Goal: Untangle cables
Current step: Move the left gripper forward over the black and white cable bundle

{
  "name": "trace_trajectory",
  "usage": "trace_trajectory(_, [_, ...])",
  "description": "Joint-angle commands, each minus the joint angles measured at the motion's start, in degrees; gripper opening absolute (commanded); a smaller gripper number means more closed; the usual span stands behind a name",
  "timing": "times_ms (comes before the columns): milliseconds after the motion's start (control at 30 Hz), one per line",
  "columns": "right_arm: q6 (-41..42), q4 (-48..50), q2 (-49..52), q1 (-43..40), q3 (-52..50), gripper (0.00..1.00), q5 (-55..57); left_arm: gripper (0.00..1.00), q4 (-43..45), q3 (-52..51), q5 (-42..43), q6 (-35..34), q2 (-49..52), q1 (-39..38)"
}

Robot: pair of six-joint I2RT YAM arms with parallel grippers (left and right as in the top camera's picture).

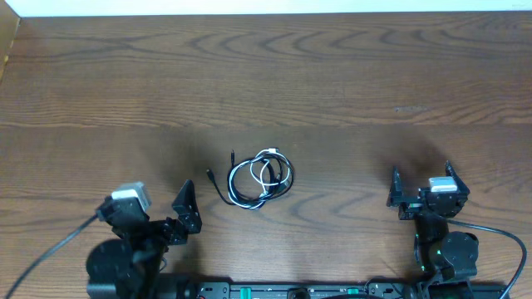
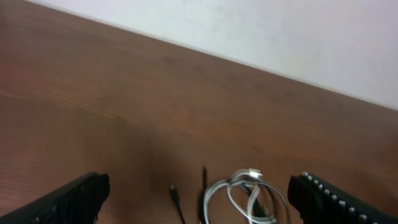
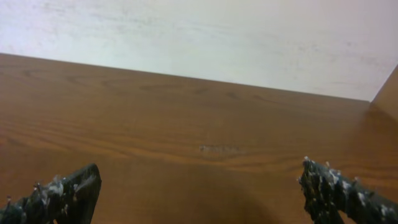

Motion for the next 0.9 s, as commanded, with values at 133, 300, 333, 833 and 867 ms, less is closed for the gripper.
trace_trajectory(133, [-0.6,-0.2,0.0,0.4,0.0,0.99,-0.1,0.98,-10.1,16.9,13.4,0.3,21.4,-0.2])
trace_trajectory(300, [-0.6,-0.2,0.0,0.4,0.0,0.99,-0.1,0.98,-19.4,24.5,16.9,0.3,35.3,-0.2])
trace_trajectory(333, [-0.6,-0.2,0.0,0.4,0.0,0.99,-0.1,0.98,-21.0,25.3,17.0,0.3,37.7,-0.2])
trace_trajectory(833, [-0.6,-0.2,0.0,0.4,-0.1,0.99,-0.1,0.98,-25.7,25.5,17.7,-0.2,65.5,-0.2])
trace_trajectory(867, [-0.6,-0.2,0.0,0.4,0.0,0.99,-0.1,0.98,-25.4,25.5,17.7,-0.4,67.0,-0.2])
